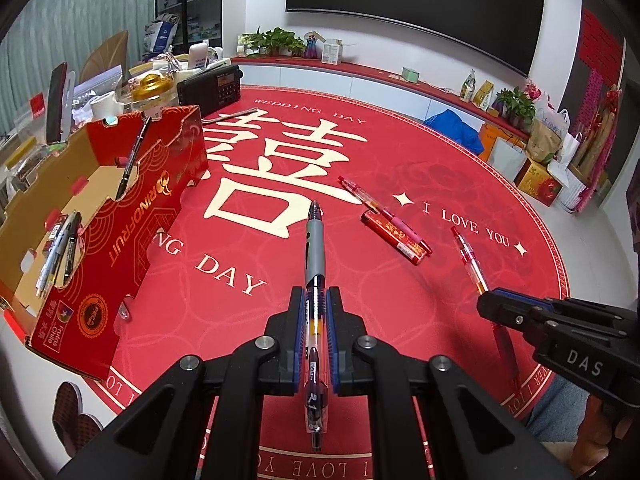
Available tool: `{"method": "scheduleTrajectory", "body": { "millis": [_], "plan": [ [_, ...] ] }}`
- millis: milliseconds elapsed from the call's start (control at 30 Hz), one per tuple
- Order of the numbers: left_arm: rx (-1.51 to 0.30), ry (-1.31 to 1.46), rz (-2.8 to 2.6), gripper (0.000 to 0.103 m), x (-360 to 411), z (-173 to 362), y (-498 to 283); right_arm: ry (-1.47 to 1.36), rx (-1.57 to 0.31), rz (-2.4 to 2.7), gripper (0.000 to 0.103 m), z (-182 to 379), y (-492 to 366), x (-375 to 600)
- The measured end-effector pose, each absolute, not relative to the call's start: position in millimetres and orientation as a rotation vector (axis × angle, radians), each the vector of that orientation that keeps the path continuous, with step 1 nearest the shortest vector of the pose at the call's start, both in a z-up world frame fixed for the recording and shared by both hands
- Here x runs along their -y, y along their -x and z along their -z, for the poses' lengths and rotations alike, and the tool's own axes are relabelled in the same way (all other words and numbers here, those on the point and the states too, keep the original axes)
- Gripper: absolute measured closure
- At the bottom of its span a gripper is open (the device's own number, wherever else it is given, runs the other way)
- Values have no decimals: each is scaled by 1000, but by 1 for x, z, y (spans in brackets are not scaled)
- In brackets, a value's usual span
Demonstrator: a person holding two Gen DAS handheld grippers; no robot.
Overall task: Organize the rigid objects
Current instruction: 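Lift and carry the grey-capped pen and clear red pen over the cardboard box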
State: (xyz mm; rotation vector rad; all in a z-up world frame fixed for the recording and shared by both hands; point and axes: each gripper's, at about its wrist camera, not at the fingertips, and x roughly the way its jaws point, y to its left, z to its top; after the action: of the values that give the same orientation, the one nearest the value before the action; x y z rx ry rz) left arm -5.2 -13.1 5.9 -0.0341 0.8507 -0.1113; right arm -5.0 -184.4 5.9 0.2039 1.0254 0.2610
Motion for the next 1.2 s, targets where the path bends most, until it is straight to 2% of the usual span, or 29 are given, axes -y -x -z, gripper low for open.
{"method": "scheduleTrajectory", "body": {
  "millis": [367,867,1200],
  "plan": [
    [-781,48,57,93,-16,-33,2,-155,-975,-317,92,-33,-11,157],
    [-672,107,-69,93,-88,-84,-7,-37,-880,-507,92,-89,-44,57],
    [-676,132,-237,93,-156,-102,-16,52,-827,-669,92,-130,-59,-19]
  ]
}}
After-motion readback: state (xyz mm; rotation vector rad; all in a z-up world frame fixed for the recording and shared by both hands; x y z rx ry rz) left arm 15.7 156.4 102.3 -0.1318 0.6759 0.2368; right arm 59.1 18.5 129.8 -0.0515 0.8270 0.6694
